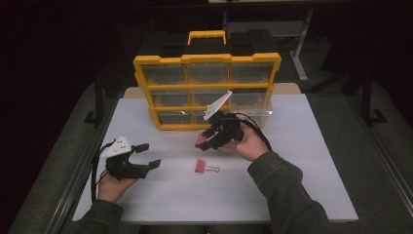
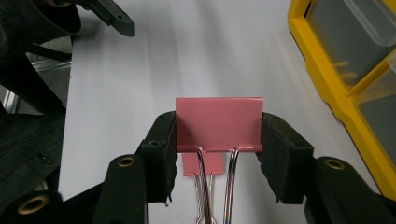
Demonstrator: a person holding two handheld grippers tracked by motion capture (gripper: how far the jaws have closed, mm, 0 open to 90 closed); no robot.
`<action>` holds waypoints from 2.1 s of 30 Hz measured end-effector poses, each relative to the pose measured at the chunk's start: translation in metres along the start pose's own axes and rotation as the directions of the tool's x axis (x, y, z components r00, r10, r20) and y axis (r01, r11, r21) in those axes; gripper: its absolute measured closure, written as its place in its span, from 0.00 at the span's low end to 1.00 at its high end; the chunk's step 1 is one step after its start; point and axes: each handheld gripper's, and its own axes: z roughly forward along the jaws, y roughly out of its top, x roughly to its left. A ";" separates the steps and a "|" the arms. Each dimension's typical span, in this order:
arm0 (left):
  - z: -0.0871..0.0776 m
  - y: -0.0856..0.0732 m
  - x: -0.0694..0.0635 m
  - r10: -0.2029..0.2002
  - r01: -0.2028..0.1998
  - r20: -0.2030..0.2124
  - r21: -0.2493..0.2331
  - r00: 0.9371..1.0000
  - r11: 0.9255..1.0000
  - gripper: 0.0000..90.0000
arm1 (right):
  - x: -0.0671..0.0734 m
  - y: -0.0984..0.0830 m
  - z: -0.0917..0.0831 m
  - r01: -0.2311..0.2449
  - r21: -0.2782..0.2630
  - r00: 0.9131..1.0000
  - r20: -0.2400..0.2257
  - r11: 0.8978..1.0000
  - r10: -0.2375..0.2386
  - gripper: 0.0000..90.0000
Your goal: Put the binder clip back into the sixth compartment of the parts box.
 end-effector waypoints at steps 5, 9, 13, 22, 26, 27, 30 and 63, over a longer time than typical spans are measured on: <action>0.001 0.000 0.001 0.010 -0.010 0.000 -0.004 1.000 1.000 0.25 | 0.002 0.004 -0.010 0.004 0.000 1.000 0.001 1.000 -0.004 0.54; 0.000 0.000 0.001 0.016 -0.016 0.000 -0.005 1.000 1.000 0.25 | 0.003 0.010 -0.018 0.009 -0.004 1.000 -0.007 1.000 -0.009 0.54; 0.000 0.000 0.001 0.010 -0.010 0.000 -0.001 1.000 1.000 0.25 | 0.002 0.015 -0.028 0.024 -0.004 1.000 0.001 1.000 -0.024 0.54; 0.000 0.000 0.001 0.022 -0.022 0.002 -0.003 1.000 1.000 0.26 | -0.001 0.027 -0.052 0.033 -0.038 0.999 0.001 0.999 -0.033 0.54; 0.001 0.000 0.001 0.020 -0.020 0.003 -0.003 1.000 1.000 0.25 | -0.003 0.030 -0.062 0.035 -0.047 0.999 0.011 0.998 -0.035 0.54; 0.001 0.000 0.001 0.018 -0.018 0.003 -0.002 1.000 1.000 0.26 | -0.003 0.030 -0.064 0.033 -0.046 0.999 0.016 0.998 -0.033 0.54; 0.001 0.000 0.001 0.021 -0.021 0.003 0.000 1.000 1.000 0.26 | -0.005 0.032 -0.071 0.027 -0.050 0.999 0.026 0.998 -0.026 0.54; -0.003 0.001 0.003 -0.005 0.005 0.003 -0.015 1.000 1.000 0.26 | -0.047 0.025 -0.150 -0.040 -0.058 0.980 0.195 0.998 0.051 0.54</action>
